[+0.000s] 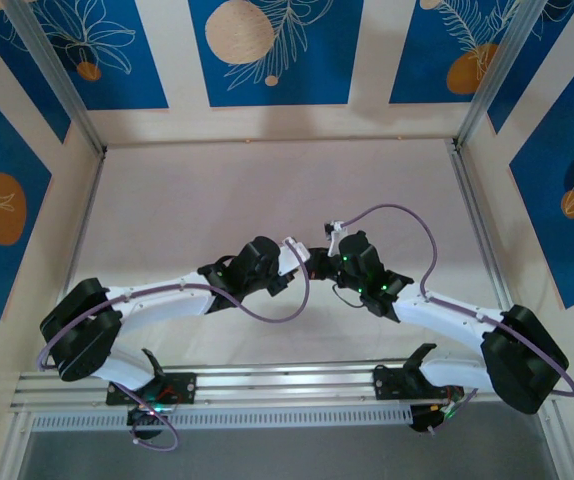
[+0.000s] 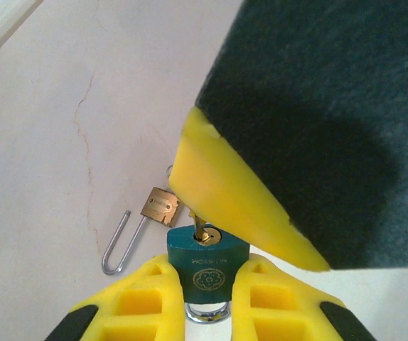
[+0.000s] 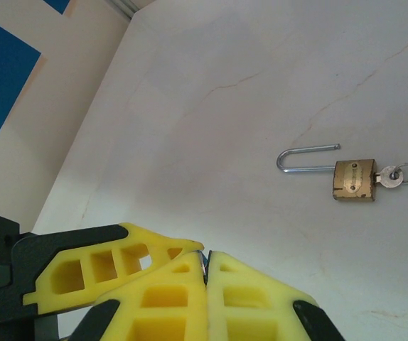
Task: Unlock with the key
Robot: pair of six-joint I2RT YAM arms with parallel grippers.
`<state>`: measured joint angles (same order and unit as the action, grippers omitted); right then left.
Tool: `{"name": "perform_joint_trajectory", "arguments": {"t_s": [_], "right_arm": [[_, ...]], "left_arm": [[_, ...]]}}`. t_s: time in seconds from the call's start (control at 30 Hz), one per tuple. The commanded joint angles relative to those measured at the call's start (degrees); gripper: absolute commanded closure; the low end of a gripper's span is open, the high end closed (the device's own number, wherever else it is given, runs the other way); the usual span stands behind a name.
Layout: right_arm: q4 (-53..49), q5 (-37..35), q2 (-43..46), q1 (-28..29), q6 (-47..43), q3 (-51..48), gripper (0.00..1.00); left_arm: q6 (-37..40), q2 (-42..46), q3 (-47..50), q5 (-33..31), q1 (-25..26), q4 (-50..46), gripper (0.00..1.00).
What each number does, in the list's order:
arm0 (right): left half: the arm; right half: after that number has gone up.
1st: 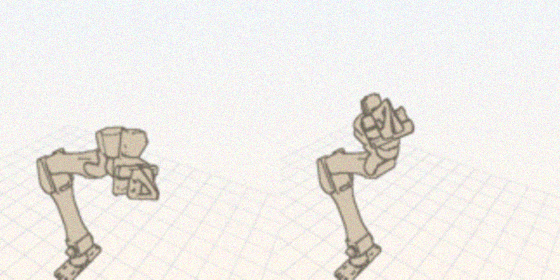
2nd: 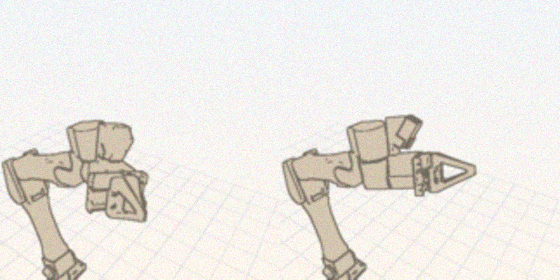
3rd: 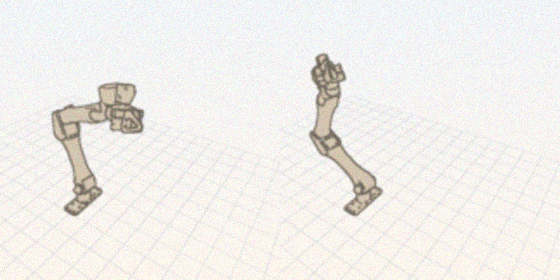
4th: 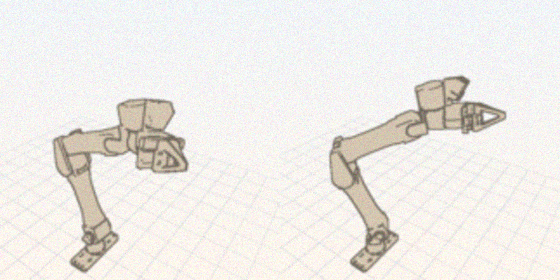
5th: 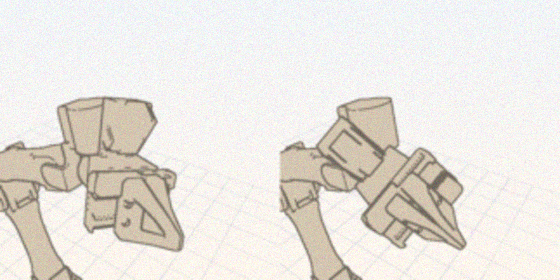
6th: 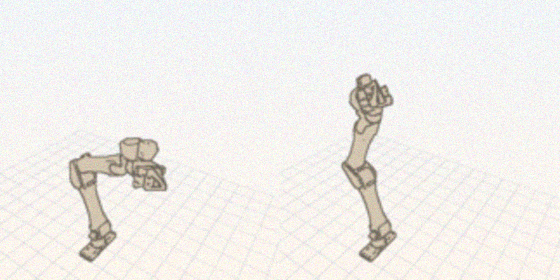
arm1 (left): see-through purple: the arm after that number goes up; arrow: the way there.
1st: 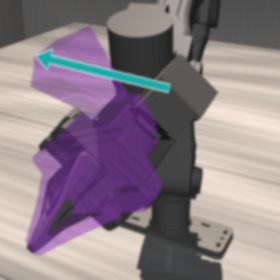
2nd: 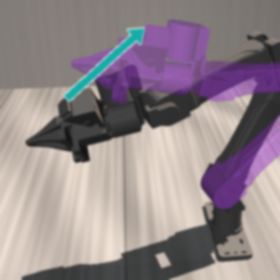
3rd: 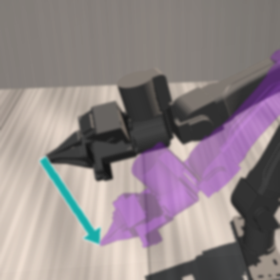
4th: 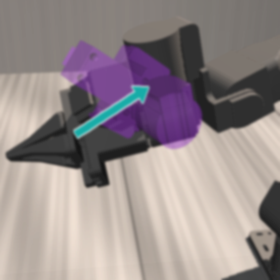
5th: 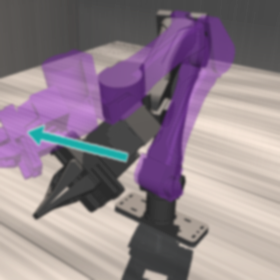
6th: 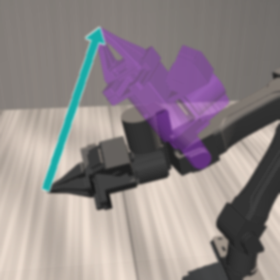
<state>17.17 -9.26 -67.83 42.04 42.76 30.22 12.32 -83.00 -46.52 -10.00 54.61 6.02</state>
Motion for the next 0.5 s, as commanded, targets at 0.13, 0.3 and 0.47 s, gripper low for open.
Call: {"name": "perform_joint_trajectory", "arguments": {"t_s": [0.13, 0.3, 0.47], "right_arm": [[-1.74, 4.56, -2.57, 2.61, -0.53, -1.35, 1.00], [-1.70, 5.03, -3.46, 2.56, -0.94, -1.40, 1.00], [-3.77, 5.55, -1.64, 1.44, -1.60, -0.33, 0.98]], "left_arm": [[0.07, 2.10, -1.29, 0.33, 0.74, 9.67, 0.88], [0.27, 2.09, -1.44, 1.19, 0.79, 9.93, 0.88], [0.36, 1.80, -1.38, 1.48, 0.76, 9.11, 0.88]]}}
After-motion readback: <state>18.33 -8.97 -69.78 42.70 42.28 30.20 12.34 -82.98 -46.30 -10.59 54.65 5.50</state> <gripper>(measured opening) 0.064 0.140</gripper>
